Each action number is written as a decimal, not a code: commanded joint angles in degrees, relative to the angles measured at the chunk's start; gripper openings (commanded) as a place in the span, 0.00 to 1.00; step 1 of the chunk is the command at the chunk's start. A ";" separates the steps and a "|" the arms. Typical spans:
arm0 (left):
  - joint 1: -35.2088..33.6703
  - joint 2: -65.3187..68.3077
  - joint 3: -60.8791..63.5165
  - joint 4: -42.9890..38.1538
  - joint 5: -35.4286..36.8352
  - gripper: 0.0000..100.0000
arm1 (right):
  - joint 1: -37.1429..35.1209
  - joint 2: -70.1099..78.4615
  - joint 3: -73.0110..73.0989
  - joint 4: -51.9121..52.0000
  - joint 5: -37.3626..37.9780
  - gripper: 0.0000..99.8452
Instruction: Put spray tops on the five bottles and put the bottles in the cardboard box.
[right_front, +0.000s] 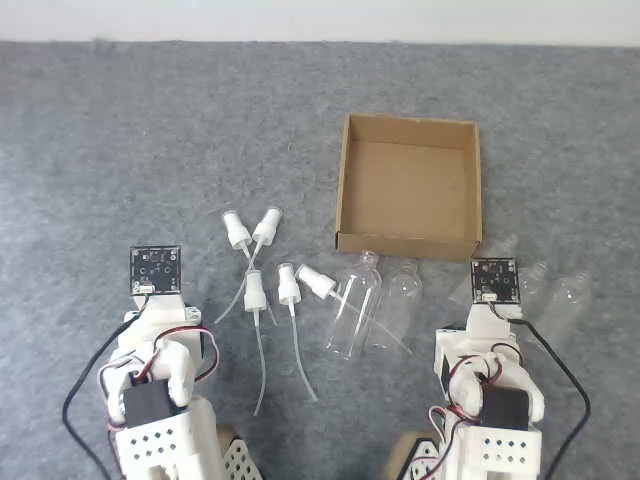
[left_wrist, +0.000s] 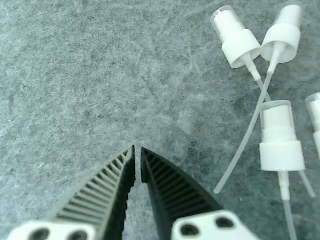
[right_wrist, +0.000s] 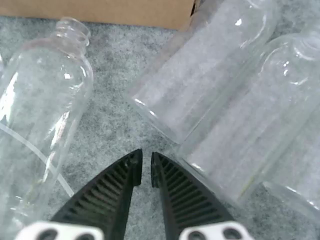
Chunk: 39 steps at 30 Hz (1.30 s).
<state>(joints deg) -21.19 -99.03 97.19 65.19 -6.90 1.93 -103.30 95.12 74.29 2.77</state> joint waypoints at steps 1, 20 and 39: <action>-0.18 -0.53 -0.31 0.35 -0.44 0.01 | -0.48 -0.66 1.32 0.48 -0.70 0.01; -0.09 -0.53 -0.31 0.35 -0.44 0.01 | -1.19 -0.66 1.32 0.48 -0.97 0.01; -0.09 -0.53 -0.31 0.26 -0.53 0.01 | 11.91 -0.75 -7.65 -7.43 6.24 0.01</action>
<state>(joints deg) -21.19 -99.03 97.19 65.19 -6.90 11.34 -103.30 92.75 70.77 3.56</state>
